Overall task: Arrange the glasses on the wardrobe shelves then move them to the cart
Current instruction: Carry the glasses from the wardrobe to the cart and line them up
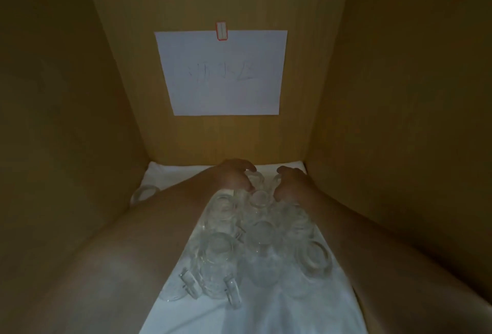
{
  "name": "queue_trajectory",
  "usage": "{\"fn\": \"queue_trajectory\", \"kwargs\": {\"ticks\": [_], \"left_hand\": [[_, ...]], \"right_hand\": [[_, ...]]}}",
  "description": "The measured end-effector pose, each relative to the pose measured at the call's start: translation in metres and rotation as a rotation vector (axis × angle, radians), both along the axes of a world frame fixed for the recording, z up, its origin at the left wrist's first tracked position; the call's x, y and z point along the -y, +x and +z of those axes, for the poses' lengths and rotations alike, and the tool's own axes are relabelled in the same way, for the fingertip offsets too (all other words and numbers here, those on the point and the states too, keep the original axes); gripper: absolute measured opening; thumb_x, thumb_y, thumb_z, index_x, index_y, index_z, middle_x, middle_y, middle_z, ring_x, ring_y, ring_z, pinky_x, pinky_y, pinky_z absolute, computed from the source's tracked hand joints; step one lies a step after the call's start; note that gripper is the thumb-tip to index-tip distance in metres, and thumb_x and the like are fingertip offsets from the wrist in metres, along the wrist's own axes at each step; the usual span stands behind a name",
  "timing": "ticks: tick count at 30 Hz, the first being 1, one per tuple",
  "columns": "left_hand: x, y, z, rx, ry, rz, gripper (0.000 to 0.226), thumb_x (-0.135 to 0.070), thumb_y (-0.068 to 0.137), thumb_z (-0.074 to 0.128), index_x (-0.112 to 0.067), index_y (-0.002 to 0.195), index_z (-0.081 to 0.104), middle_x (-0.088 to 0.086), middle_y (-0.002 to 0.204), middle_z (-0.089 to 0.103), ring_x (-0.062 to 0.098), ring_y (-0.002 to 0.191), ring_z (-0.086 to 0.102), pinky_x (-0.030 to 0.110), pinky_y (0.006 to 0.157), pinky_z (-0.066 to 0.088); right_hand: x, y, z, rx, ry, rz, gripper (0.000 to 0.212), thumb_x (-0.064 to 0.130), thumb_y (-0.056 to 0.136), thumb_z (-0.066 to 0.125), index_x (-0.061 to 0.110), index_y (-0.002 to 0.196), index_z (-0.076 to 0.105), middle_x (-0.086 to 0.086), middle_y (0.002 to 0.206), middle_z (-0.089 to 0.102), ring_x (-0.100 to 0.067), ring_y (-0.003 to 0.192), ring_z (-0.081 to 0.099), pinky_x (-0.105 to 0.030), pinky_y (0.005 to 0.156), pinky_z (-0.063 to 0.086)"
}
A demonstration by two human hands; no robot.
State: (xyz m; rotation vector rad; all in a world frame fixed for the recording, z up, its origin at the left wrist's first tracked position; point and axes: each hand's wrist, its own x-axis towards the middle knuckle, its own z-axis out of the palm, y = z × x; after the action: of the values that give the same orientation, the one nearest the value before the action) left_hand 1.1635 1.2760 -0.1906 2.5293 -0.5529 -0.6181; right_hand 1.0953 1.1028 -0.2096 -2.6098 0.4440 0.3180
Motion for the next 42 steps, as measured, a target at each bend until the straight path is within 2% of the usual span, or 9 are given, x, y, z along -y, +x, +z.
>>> {"fn": "queue_trajectory", "kwargs": {"ticks": [6,15,19,26,28,31,36,39,42], "left_hand": [[0.012,0.009,-0.003,-0.115,-0.015,0.005,0.078,-0.016,0.076,0.085,-0.038,0.143,0.051,-0.003,0.151,0.041,0.022,0.125,0.05,0.038,0.093,0.056],[0.022,0.024,0.006,-0.319,0.106,-0.147,0.081,0.007,0.078,0.079,-0.043,0.137,0.054,-0.002,0.16,0.029,0.032,0.144,0.034,0.053,0.095,0.057],[0.025,0.028,0.003,-0.27,0.214,-0.233,0.09,0.01,0.076,0.079,-0.047,0.14,0.049,-0.001,0.161,0.029,0.034,0.142,0.038,0.046,0.092,0.058],[0.025,0.029,-0.005,-0.134,0.184,-0.265,0.073,0.005,0.064,0.09,-0.042,0.112,0.061,0.0,0.14,0.05,0.026,0.108,0.063,0.031,0.059,0.059],[0.023,0.026,-0.003,-0.087,0.175,-0.276,0.076,0.004,0.06,0.092,-0.039,0.115,0.062,0.0,0.137,0.052,0.025,0.107,0.064,0.038,0.064,0.063],[0.018,0.024,0.007,-0.003,0.133,-0.252,0.086,0.002,0.054,0.094,-0.032,0.127,0.063,0.001,0.135,0.053,0.025,0.116,0.06,0.049,0.085,0.061],[-0.004,0.026,0.043,0.197,0.017,-0.135,0.089,-0.005,0.051,0.096,-0.023,0.132,0.063,0.002,0.135,0.059,0.023,0.121,0.056,0.039,0.094,0.057],[-0.016,0.022,0.069,0.341,-0.039,-0.041,0.091,-0.016,0.051,0.098,-0.022,0.135,0.062,0.001,0.135,0.061,0.022,0.124,0.057,0.029,0.094,0.051],[-0.028,0.015,0.096,0.415,-0.14,0.067,0.084,-0.02,0.052,0.098,-0.026,0.129,0.065,-0.003,0.121,0.065,0.021,0.118,0.062,0.023,0.085,0.048]], "right_hand": [[0.004,0.015,-0.001,-0.076,-0.057,0.056,0.081,0.02,0.076,0.083,0.017,0.147,0.044,-0.008,0.144,0.051,-0.028,0.127,0.054,-0.038,0.1,0.053],[0.007,0.02,0.001,-0.162,-0.077,0.124,0.097,0.021,0.067,0.091,0.02,0.15,0.039,-0.006,0.144,0.049,-0.025,0.124,0.054,-0.037,0.097,0.055],[0.007,0.017,0.003,-0.178,-0.109,0.161,0.103,0.019,0.068,0.091,0.02,0.154,0.034,-0.008,0.146,0.047,-0.027,0.127,0.053,-0.04,0.098,0.055],[0.007,0.015,0.008,-0.17,-0.111,0.176,0.095,0.02,0.068,0.091,0.019,0.149,0.041,-0.005,0.139,0.052,-0.023,0.121,0.056,-0.038,0.095,0.056],[0.008,0.013,0.01,-0.149,-0.111,0.161,0.095,0.02,0.066,0.093,0.018,0.147,0.043,-0.004,0.139,0.052,-0.023,0.121,0.056,-0.038,0.095,0.056],[0.008,0.011,0.013,-0.077,-0.109,0.106,0.09,0.022,0.063,0.094,0.017,0.14,0.049,-0.004,0.133,0.054,-0.023,0.118,0.057,-0.033,0.095,0.054],[0.007,0.008,0.031,0.091,-0.074,0.017,0.079,0.02,0.059,0.095,0.013,0.127,0.055,-0.008,0.122,0.061,-0.026,0.109,0.061,-0.029,0.076,0.053],[0.002,0.003,0.05,0.216,-0.037,-0.068,0.089,0.021,0.059,0.096,0.015,0.136,0.051,-0.011,0.127,0.06,-0.03,0.111,0.062,-0.035,0.083,0.058],[-0.006,-0.003,0.072,0.372,0.045,-0.188,0.088,0.028,0.056,0.097,0.018,0.132,0.054,-0.01,0.122,0.062,-0.03,0.104,0.065,-0.033,0.077,0.058]]}}
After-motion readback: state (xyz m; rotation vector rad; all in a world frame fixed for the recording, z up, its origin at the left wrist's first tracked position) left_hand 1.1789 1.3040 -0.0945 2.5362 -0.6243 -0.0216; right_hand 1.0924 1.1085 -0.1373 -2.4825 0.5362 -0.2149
